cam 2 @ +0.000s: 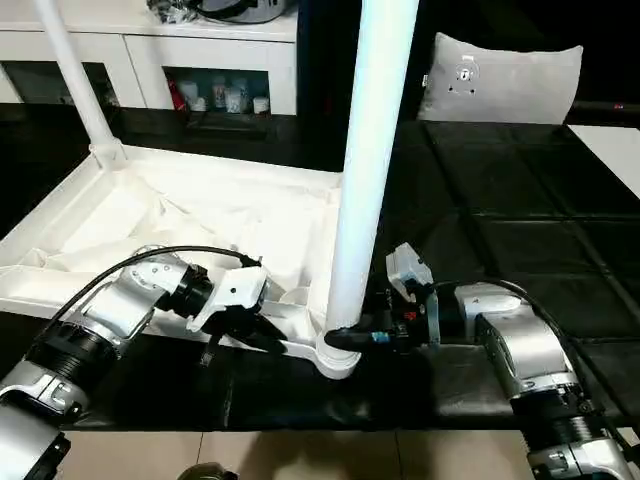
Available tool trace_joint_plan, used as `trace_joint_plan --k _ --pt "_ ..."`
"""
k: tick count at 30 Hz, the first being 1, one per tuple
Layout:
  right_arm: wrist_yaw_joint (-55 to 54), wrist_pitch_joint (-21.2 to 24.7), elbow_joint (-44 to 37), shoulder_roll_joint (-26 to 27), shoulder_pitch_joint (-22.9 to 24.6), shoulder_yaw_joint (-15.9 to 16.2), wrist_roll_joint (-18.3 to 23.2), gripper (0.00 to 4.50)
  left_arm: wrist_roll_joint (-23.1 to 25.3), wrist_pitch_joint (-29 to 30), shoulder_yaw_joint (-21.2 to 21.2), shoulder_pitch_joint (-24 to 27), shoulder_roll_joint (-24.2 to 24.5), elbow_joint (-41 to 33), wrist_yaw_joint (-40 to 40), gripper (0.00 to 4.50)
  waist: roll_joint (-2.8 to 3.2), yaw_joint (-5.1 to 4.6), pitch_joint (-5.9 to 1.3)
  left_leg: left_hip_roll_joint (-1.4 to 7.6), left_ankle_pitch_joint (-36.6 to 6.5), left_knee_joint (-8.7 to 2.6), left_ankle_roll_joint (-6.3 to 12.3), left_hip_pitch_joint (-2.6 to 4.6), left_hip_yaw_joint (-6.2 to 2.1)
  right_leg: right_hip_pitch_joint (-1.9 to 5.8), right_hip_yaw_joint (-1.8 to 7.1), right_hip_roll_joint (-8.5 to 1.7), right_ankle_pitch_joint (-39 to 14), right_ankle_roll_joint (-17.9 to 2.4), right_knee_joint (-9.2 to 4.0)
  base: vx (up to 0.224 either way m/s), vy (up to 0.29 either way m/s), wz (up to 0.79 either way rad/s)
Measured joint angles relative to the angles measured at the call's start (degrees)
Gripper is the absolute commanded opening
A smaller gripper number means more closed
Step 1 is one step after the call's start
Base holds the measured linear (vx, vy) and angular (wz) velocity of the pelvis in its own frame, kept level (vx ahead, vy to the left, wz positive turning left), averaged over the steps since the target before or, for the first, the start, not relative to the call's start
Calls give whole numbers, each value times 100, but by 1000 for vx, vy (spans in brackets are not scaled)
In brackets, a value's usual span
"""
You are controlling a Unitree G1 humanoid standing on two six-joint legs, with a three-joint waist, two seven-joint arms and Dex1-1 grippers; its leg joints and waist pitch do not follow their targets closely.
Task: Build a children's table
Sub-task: Rotate leg to tighten
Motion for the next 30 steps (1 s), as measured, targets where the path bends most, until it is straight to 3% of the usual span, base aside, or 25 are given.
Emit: trace_joint_plan --k 6,9,14,17,20,24,26,30 --pt "-412 315 -379 52 300 -180 140 203 -59 312 62 1 -105 -1 95 0 -1 16 -1 -2 0 0 -1 6 -1 6 1 -1 -7 12 1 0 0 0" --pt "-1264 381 -388 494 309 -380 -30 202 11 764 263 1 -184 -5 632 0 -2 -31 -1 -1 4 0 -7 17 -3 11 1 0 -12 26 6 0 0 0" --pt "-2966 457 -187 1260 67 -710 -457 198 179 1455 597 -19 -559 -9 1755 0 -2 -346 -1 -4 12 0 -18 6 -3 10 4 0 -11 29 -9 0 0 0" --pt "-3928 497 -125 1617 -68 -866 -684 197 259 1828 701 -84 -896 -11 2440 0 -4 -457 0 -4 12 -3 -17 0 -2 2 5 1 -7 32 -8 0 0 0" --pt "-4993 523 -42 2147 -180 -1147 -809 196 358 2032 830 -88 -1298 -11 3199 0 -5 -485 0 -3 11 -22 -18 -14 -2 -23 4 6 0 26 -4 0 0 0" --pt "-5512 340 94 2326 -301 -1257 -992 196 463 2055 843 -92 -1624 -10 3803 0 -5 -475 0 -3 6 -47 -6 -18 -1 -36 2 9 -7 2 -9 0 0 0" --pt "-5528 301 115 2375 -301 -1312 -981 251 467 2070 843 -97 -1641 -11 3860 0 -2 -474 -1 -3 16 -52 25 -20 1 -37 2 9 -16 -2 -10 0 0 0" --pt "-5501 301 114 2431 -293 -1387 -845 276 467 2074 844 -99 -1633 -29 3817 0 -1 -471 -1 -3 17 -51 26 -14 2 -39 3 9 -15 -3 -12 0 0 0"
